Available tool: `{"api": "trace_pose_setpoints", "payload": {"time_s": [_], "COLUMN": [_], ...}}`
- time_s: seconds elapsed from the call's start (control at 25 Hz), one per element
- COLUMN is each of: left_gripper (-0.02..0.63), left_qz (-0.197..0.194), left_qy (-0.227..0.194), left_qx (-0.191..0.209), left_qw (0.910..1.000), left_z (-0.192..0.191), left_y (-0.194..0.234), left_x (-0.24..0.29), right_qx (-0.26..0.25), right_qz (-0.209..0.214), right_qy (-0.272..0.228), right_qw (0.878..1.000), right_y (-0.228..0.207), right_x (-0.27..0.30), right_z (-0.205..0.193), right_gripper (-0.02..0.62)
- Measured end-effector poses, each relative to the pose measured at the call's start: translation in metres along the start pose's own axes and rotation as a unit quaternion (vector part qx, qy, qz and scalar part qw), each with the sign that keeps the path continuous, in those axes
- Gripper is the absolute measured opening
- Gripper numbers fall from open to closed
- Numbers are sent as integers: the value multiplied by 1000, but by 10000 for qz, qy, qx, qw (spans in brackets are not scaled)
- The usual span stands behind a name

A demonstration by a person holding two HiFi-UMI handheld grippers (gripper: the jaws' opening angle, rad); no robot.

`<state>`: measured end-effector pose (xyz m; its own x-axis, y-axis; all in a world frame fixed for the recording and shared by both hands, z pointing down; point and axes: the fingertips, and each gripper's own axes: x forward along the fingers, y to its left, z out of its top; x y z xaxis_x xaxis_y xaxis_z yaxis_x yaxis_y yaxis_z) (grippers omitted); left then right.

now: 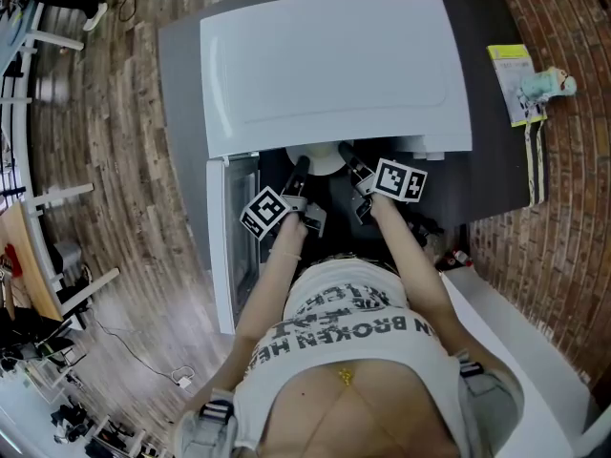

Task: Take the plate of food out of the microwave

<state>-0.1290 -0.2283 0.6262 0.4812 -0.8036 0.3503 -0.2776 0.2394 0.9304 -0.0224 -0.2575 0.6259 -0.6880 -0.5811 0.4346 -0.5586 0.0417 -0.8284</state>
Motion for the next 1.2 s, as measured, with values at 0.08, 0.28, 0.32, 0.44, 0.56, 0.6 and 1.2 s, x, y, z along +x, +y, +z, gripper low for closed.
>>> {"api": "trace_pose_setpoints", "payload": {"time_s": [0.08, 0.28, 0.32, 0.44, 0.56, 0.6, 1.2], "left_gripper": [18, 18, 18, 18, 18, 18, 18], "left_qz": [-30, -110, -136, -173, -163, -168, -183], "left_qy": [-4, -39, -46, -56, -66, -82, -265], "left_qx": [29, 131, 149, 170, 200, 214, 225], "left_qw": [10000, 9998, 9998, 9997, 9996, 9996, 9992], "left_z": [-1, -3, -4, -7, -9, -10, -27], "left_y": [-3, -9, -11, -15, -16, -17, -19], "left_x": [-1, -8, -8, -11, -17, -19, -42], "right_qx": [-7, 54, 51, 28, 17, 3, -93], "right_qz": [1, 83, 102, 113, 91, 86, 106], "right_qy": [-36, -98, -110, -131, -119, -113, 0], "right_qw": [10000, 9999, 9999, 9998, 9999, 9999, 9999], "right_y": [1, 7, 9, 11, 14, 14, 21], "right_x": [-3, -9, -11, -16, -20, -22, -41], "right_z": [0, -1, 0, 0, -4, -5, -20], "right_gripper": [46, 44, 44, 44, 44, 44, 47]}}
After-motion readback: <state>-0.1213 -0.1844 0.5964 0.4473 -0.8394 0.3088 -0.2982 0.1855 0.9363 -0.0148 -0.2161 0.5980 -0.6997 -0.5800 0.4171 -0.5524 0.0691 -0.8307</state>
